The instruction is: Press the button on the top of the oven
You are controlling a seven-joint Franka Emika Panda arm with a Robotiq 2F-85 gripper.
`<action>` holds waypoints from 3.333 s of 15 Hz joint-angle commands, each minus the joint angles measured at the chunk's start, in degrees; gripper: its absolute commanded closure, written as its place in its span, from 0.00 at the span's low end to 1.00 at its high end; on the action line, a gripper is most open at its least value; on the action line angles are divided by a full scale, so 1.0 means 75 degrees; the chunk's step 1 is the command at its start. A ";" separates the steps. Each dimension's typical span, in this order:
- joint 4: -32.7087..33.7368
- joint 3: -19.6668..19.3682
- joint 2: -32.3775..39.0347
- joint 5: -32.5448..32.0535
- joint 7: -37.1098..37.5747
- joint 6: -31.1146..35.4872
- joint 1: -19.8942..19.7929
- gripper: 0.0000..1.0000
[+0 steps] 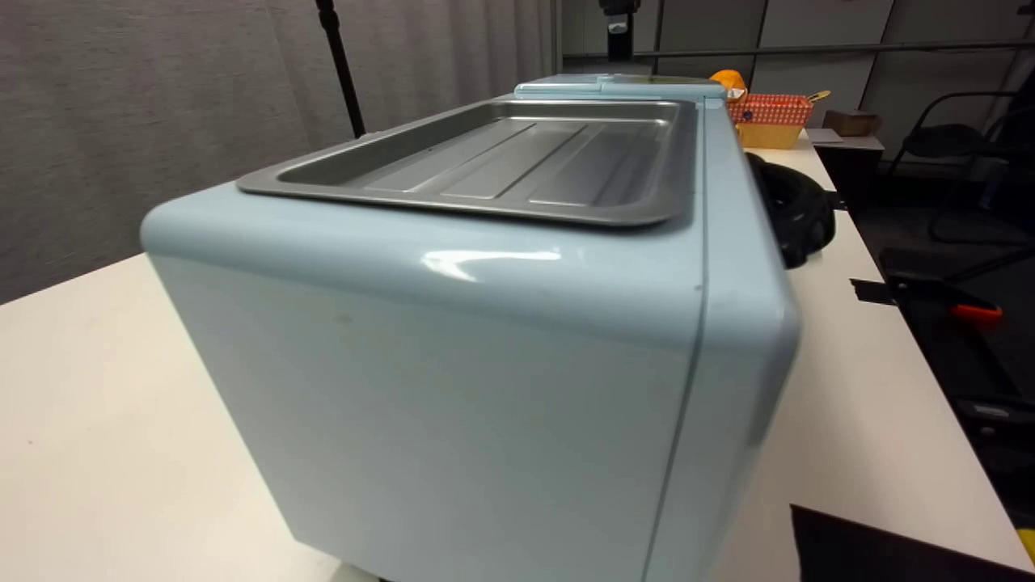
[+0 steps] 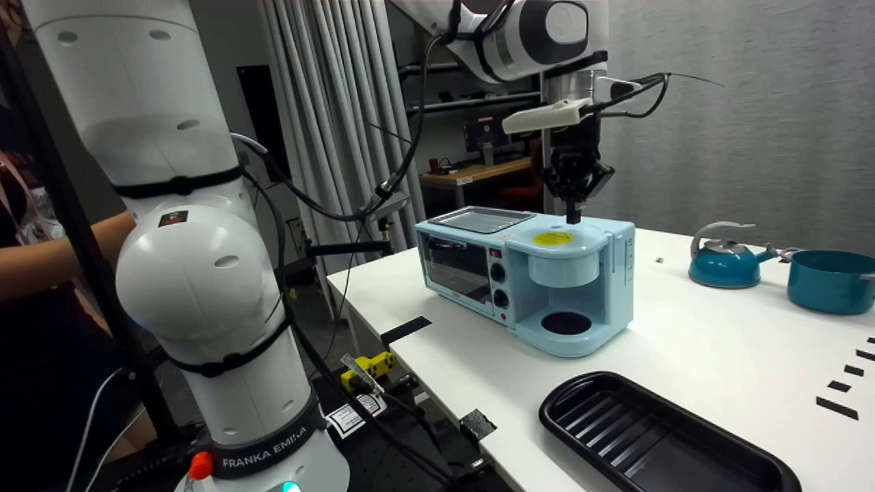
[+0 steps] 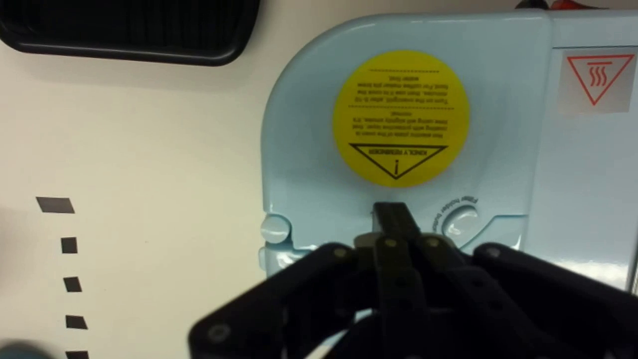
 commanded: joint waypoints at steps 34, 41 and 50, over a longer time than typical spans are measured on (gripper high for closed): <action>-0.0343 0.0134 0.0989 -0.0274 -0.0626 0.1170 0.0090 1.00; -0.0387 0.0361 0.0435 -0.0413 -0.0153 0.0054 0.0302 1.00; -0.0766 0.0615 -0.0858 -0.0356 0.0447 -0.0810 0.0492 1.00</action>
